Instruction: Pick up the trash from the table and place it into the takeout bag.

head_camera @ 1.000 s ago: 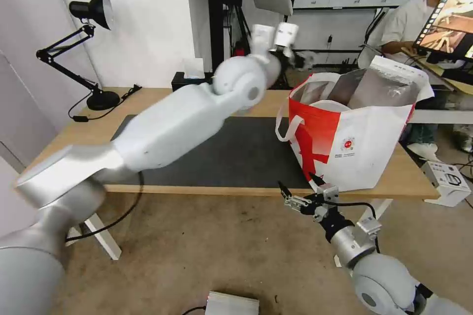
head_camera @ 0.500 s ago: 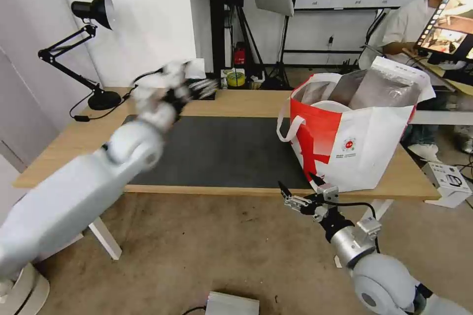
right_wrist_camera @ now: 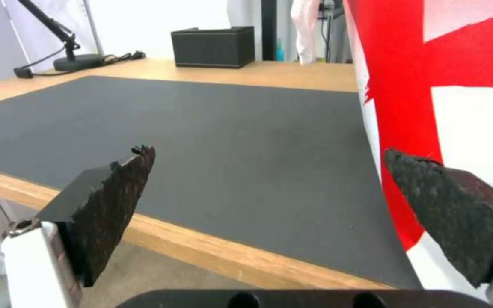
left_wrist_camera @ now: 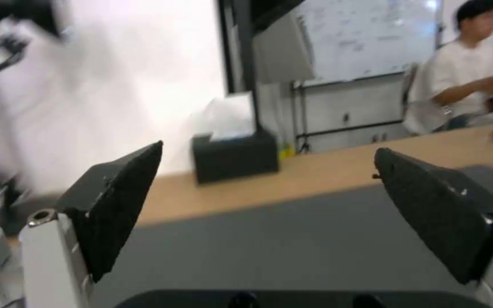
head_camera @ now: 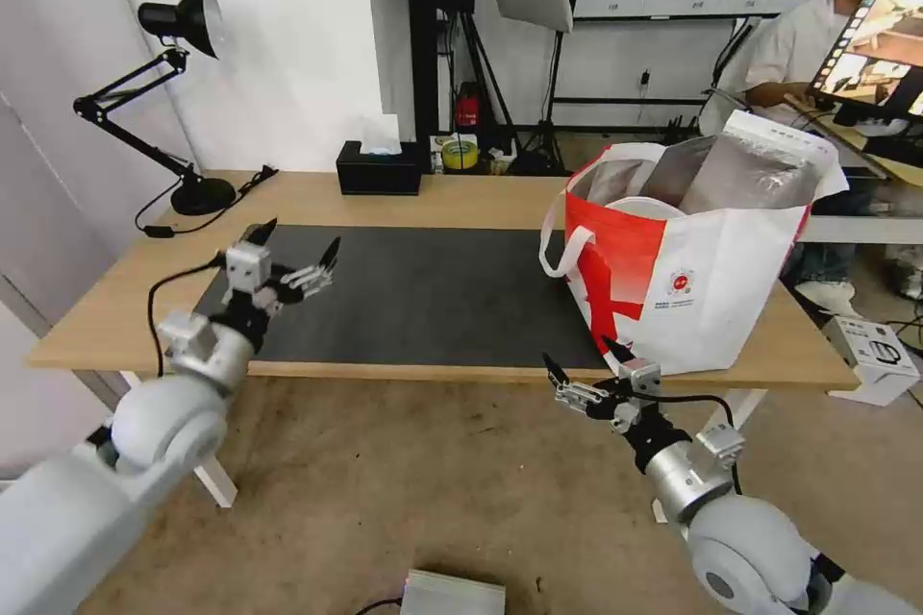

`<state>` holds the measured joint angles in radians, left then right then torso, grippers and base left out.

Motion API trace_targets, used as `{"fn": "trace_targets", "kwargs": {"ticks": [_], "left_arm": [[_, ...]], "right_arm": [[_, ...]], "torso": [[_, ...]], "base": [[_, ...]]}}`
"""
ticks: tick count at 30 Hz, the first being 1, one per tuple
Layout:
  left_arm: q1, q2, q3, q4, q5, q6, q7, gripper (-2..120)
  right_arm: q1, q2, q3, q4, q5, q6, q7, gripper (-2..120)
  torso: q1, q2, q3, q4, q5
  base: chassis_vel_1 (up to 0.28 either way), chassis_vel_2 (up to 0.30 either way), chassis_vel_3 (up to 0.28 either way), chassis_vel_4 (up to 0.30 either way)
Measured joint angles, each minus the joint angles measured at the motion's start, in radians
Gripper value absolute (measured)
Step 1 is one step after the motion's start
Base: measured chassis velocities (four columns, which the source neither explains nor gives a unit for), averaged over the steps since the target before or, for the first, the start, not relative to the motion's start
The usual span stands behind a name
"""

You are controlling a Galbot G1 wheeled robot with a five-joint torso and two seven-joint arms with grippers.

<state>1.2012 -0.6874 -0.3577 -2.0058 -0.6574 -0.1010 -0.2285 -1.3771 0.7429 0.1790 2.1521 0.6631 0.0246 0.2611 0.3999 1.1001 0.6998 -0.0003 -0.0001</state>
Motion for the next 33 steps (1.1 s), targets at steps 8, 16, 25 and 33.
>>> {"fn": "trace_targets", "kwargs": {"ticks": [8, 16, 25, 33], "left_arm": [[0.309, -0.144, -0.203, -0.018, 0.089, -0.04, 0.028, 100], [0.438, -0.235, -0.237, -0.016, 0.126, -0.089, 0.052, 100], [0.424, -0.246, -0.233, -0.014, 0.104, -0.096, 0.075, 100], [0.401, -0.233, -0.226, -0.012, 0.09, -0.092, 0.085, 100]], "right_arm": [[0.0, 0.0, 0.0, 0.0, 0.0, 0.0, 0.0, 100], [0.0, 0.0, 0.0, 0.0, 0.0, 0.0, 0.0, 100], [0.0, 0.0, 0.0, 0.0, 0.0, 0.0, 0.0, 100], [0.0, 0.0, 0.0, 0.0, 0.0, 0.0, 0.0, 100]], "torso": [[0.0, 0.0, 0.0, 0.0003, 0.0], [0.0, 0.0, 0.0, 0.0004, 0.0001], [0.0, 0.0, 0.0, 0.0003, 0.0001], [0.0, 0.0, 0.0, 0.0002, 0.0001]], "base": [[0.0, 0.0, 0.0, 0.0], [0.0, 0.0, 0.0, 0.0], [0.0, 0.0, 0.0, 0.0], [0.0, 0.0, 0.0, 0.0]]}}
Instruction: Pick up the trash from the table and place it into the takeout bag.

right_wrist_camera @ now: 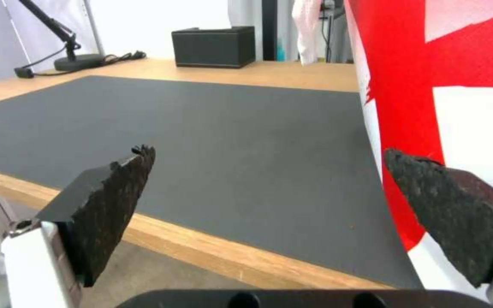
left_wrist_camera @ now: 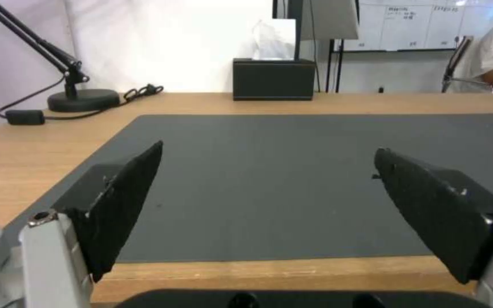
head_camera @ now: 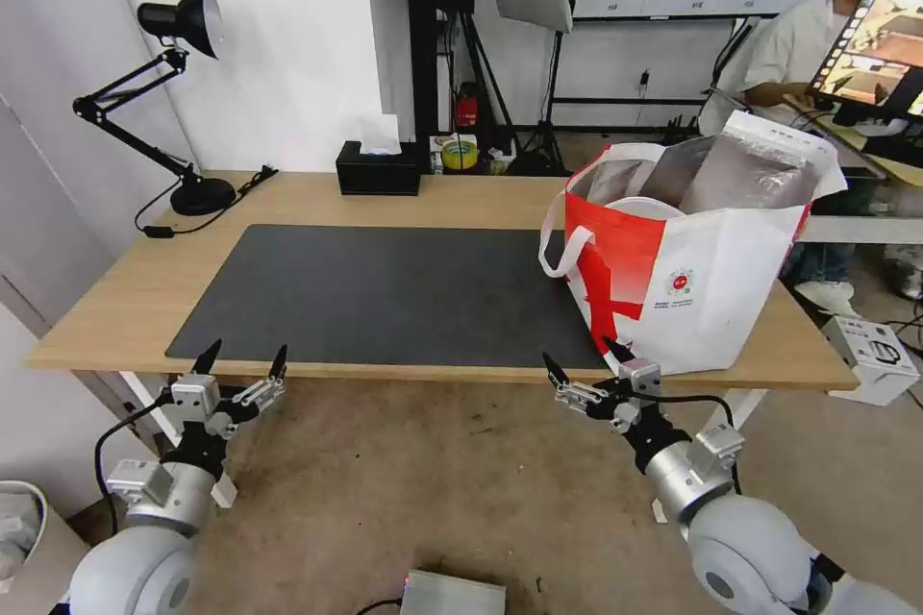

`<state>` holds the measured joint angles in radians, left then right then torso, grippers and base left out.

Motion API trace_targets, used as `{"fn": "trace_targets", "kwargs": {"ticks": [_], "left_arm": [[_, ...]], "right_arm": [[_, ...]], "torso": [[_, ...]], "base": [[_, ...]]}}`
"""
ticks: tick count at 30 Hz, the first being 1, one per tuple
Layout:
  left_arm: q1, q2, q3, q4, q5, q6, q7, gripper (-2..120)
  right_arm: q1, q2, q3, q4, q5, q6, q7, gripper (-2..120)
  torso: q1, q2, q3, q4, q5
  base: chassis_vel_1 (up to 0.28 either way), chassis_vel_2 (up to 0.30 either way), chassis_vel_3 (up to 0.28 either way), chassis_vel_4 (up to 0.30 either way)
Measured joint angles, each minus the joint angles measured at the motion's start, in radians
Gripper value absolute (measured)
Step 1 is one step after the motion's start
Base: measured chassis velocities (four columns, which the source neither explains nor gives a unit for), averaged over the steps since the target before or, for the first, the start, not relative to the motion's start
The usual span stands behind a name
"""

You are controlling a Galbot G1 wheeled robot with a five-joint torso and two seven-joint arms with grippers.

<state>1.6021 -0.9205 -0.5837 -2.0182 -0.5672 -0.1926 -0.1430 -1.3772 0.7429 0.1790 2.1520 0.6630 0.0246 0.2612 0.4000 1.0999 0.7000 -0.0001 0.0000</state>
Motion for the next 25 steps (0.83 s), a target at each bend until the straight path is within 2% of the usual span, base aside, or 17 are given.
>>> {"fn": "trace_targets", "kwargs": {"ticks": [25], "left_arm": [[-0.003, 0.002, 0.003, 0.0, -0.001, 0.003, 0.0, 100]], "right_arm": [[0.0, 0.0, 0.0, 0.0, 0.0, 0.0, 0.0, 100]], "torso": [[0.0, 0.0, 0.0, 0.0001, 0.0]], "base": [[0.0, 0.0, 0.0, 0.0]]}}
